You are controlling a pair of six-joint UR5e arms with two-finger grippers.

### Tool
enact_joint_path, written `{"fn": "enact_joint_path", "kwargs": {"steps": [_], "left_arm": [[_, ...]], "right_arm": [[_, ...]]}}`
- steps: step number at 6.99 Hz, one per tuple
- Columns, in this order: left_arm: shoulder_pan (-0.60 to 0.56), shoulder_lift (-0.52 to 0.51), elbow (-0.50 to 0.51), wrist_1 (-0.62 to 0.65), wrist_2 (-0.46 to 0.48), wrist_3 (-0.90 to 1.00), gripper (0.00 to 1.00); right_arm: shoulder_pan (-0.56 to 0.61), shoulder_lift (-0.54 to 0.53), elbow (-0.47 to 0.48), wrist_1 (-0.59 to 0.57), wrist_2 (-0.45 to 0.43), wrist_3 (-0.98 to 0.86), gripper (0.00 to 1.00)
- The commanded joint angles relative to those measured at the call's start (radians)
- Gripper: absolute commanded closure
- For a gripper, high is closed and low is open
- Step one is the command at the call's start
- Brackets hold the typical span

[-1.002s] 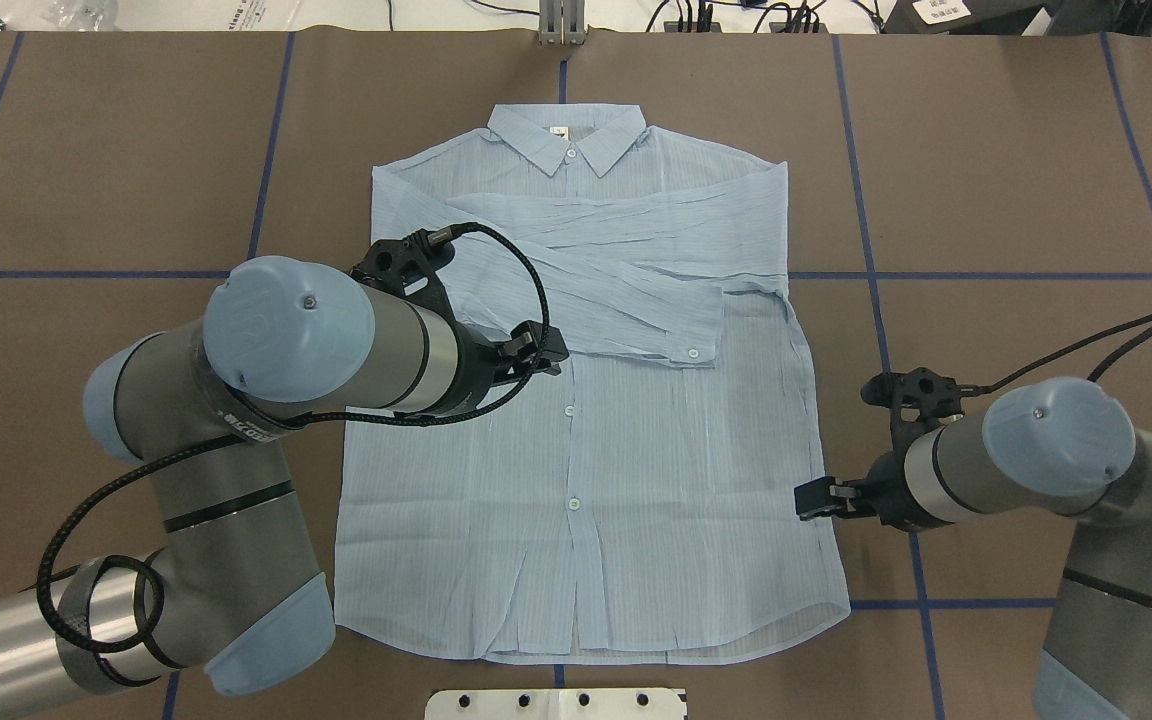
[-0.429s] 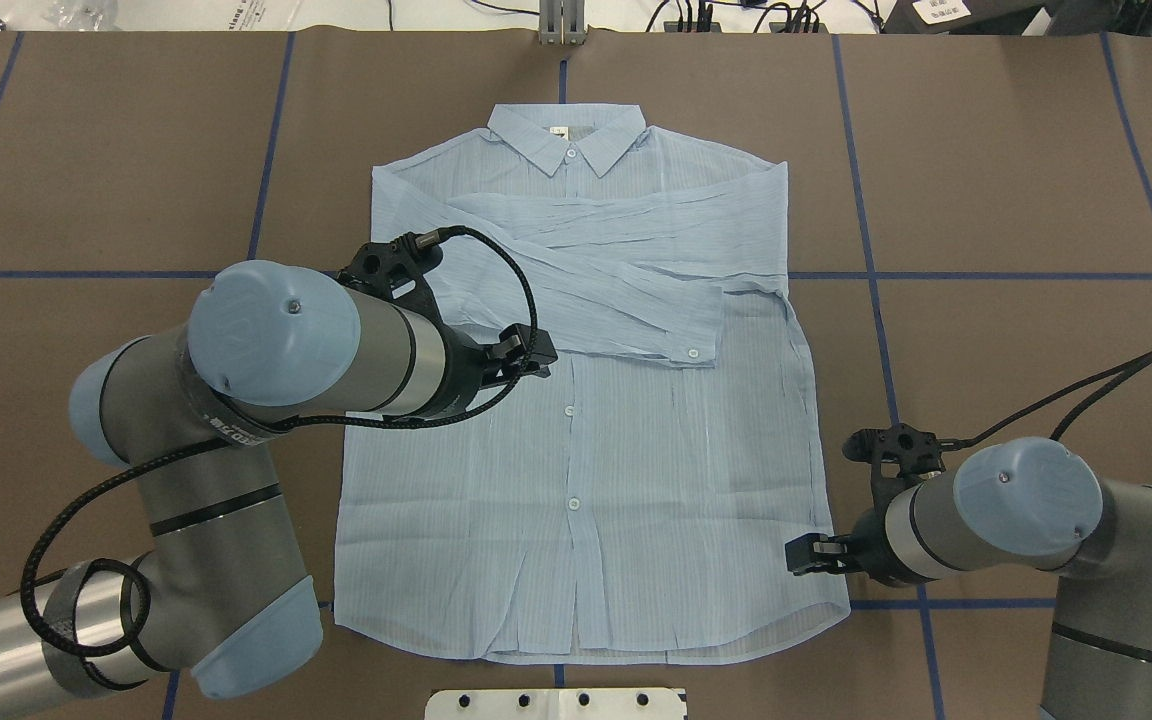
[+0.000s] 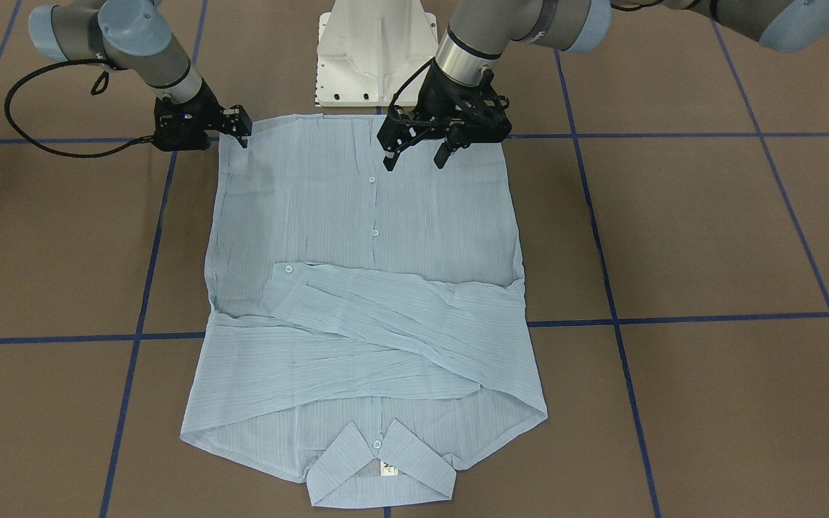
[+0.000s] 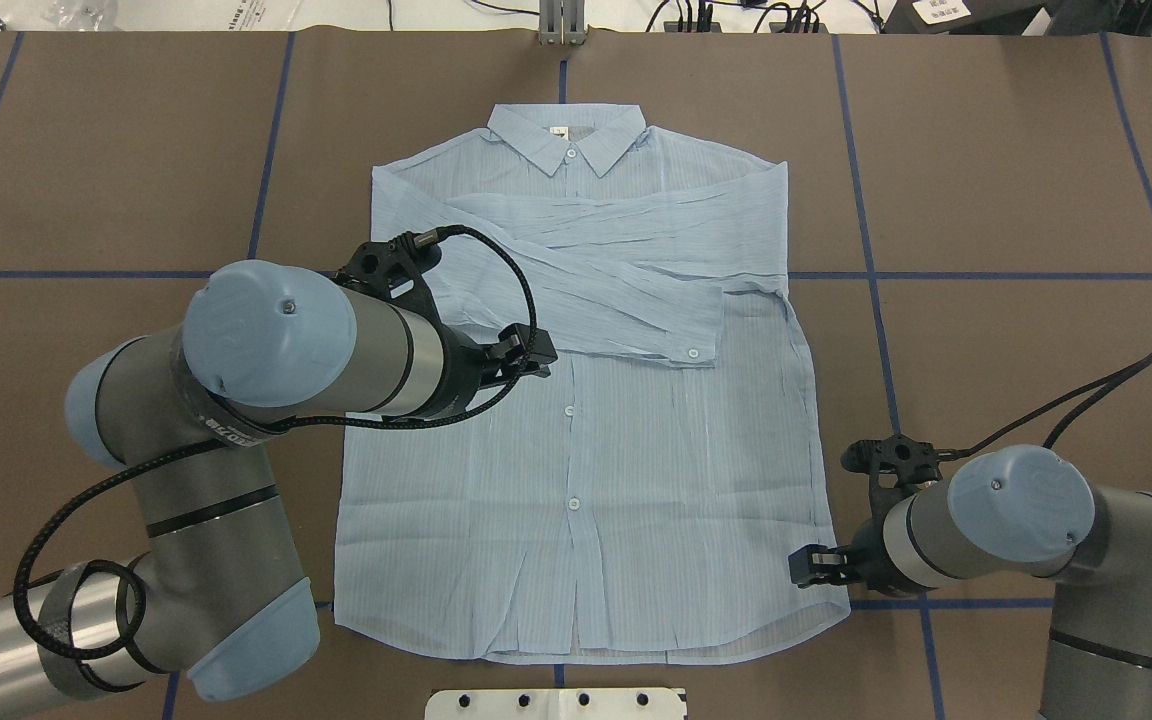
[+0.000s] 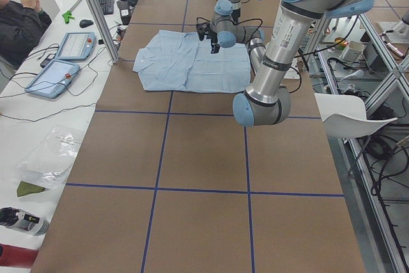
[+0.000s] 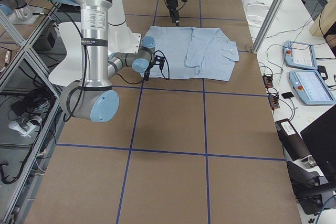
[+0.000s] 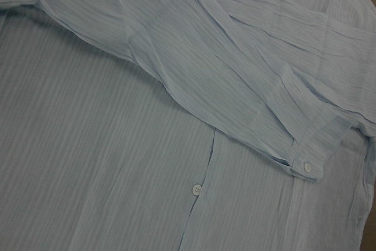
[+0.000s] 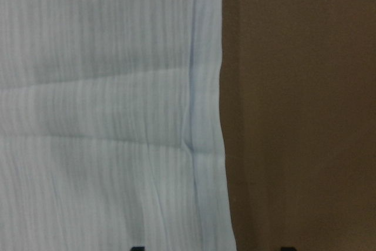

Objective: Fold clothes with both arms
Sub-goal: 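Move the right gripper to its nearest hem corner while the left presses the sleeve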

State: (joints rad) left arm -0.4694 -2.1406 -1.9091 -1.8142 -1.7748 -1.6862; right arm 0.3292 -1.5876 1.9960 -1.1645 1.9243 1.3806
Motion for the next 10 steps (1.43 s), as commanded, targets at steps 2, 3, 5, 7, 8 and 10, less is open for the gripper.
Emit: {"fn": "enact_joint_path", "kwargs": {"steps": [2, 3, 5, 7, 8, 10], "left_arm": [[0.0, 0.013, -0.007, -0.001, 0.002, -0.001, 0.02], [0.0, 0.013, -0.007, -0.001, 0.002, -0.001, 0.02], [0.0, 0.013, -0.007, -0.001, 0.003, -0.001, 0.02], [0.0, 0.015, -0.007, -0.001, 0.005, -0.001, 0.02], [0.0, 0.024, -0.007, -0.002, 0.006, -0.001, 0.03], [0.002, 0.024, -0.007, -0.002, 0.008, -0.001, 0.02]], "right_arm": [[-0.002, 0.0, -0.002, -0.014, 0.015, 0.0, 0.4], [-0.001, 0.0, 0.001, -0.014, 0.021, 0.0, 0.45], [-0.001, 0.0, 0.003, -0.014, 0.025, 0.0, 0.62], [0.001, 0.0, 0.006, -0.012, 0.035, 0.0, 0.7], [0.001, 0.0, 0.006, -0.014, 0.038, 0.0, 0.7], [0.001, -0.002, 0.003, -0.014, 0.044, 0.0, 0.7]]}}
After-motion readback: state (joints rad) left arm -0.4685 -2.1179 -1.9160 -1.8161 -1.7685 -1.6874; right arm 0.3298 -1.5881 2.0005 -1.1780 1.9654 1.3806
